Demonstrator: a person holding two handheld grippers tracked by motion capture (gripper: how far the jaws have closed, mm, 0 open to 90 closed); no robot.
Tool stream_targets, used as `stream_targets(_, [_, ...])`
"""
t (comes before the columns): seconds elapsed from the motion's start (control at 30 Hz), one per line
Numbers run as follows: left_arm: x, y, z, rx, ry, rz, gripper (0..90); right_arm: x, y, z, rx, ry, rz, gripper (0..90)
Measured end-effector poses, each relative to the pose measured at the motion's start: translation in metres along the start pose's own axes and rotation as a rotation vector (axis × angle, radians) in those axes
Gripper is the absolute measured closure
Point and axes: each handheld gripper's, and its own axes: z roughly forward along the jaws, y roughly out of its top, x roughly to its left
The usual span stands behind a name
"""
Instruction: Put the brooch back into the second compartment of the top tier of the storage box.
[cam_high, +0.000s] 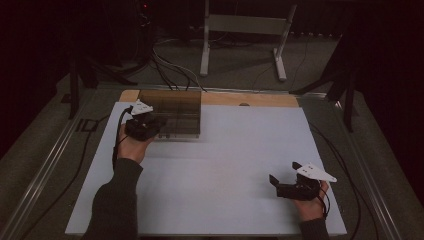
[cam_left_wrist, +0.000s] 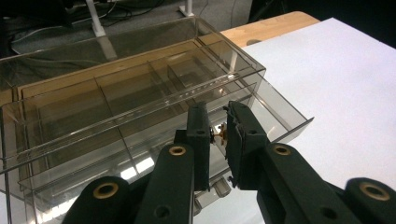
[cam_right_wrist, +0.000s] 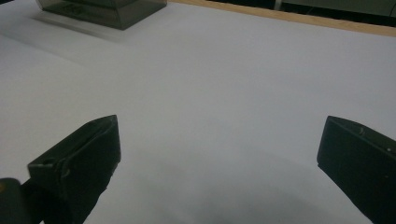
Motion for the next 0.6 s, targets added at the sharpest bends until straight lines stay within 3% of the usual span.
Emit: stream_targets(0.6, [0.009, -0.003, 0.014, 0.040, 0.024, -0.026, 80.8, 0.000, 0.000, 0.000, -0.001, -0.001, 0.000, 0.2])
